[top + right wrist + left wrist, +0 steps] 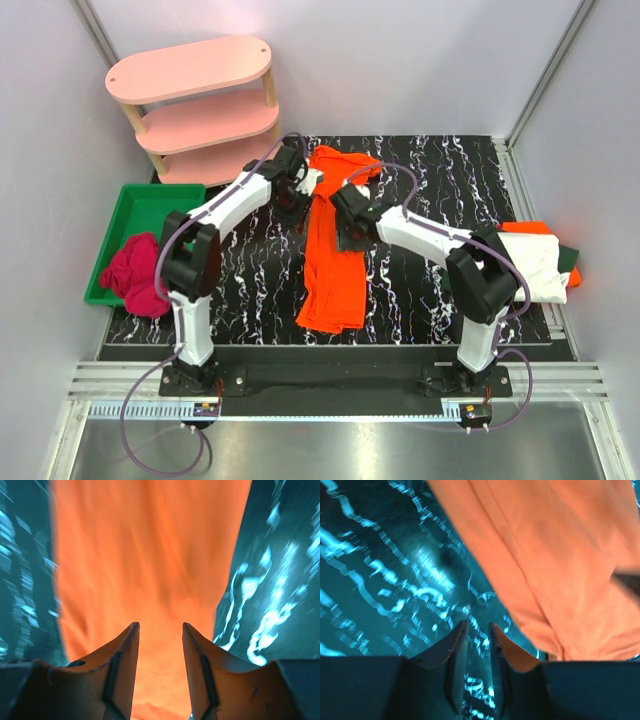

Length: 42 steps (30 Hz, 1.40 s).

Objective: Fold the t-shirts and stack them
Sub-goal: Rotate the tshirt 90 degrees

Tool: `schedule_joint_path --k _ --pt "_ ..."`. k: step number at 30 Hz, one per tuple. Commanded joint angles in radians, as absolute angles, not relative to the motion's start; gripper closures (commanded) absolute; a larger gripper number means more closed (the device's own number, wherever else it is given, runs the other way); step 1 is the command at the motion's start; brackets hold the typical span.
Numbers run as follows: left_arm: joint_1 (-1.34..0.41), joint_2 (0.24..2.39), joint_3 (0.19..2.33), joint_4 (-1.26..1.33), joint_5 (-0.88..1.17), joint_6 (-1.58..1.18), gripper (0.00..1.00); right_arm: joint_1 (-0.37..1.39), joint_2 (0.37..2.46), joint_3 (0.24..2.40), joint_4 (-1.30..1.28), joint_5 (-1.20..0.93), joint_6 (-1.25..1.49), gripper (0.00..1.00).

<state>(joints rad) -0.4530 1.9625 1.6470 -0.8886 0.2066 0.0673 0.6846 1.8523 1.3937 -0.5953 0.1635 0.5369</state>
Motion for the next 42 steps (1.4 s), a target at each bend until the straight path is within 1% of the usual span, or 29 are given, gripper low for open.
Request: schedule_joint_path --k 1,6,14,24,30,33,35,38,41,42 --pt "-0.460 2.016 1.724 -0.838 0.270 0.022 0.75 0.707 1.792 1.310 -0.480 0.179 0.618 0.53" --pt "-0.462 2.037 1.729 -0.831 0.267 0.014 0.76 0.721 1.821 1.266 -0.459 0.173 0.653 0.54" --pt "-0.460 2.008 1.692 -0.796 0.256 0.012 0.76 0.738 1.839 1.174 -0.420 0.158 0.704 0.55" --pt "-0.460 1.959 1.638 -0.788 0.264 0.014 0.76 0.759 1.776 1.002 -0.402 0.155 0.781 0.55" --pt "-0.460 1.890 1.543 -0.787 0.268 0.029 0.75 0.759 1.735 0.930 -0.399 0.156 0.795 0.54" --pt "-0.460 1.832 1.456 -0.782 0.249 0.049 0.75 0.761 1.739 0.934 -0.394 0.166 0.772 0.51" --pt "-0.459 1.790 1.431 -0.775 0.230 0.055 0.75 0.761 1.747 0.978 -0.394 0.176 0.749 0.48" --pt "-0.445 1.714 1.408 -0.755 0.192 0.052 0.74 0.759 1.723 1.075 -0.396 0.247 0.706 0.44" --pt "-0.405 1.613 1.414 -0.732 0.161 0.037 0.72 0.759 1.671 1.198 -0.396 0.348 0.628 0.34" --pt "-0.391 1.580 1.434 -0.727 0.150 0.037 0.71 0.759 1.654 1.227 -0.396 0.395 0.608 0.29"
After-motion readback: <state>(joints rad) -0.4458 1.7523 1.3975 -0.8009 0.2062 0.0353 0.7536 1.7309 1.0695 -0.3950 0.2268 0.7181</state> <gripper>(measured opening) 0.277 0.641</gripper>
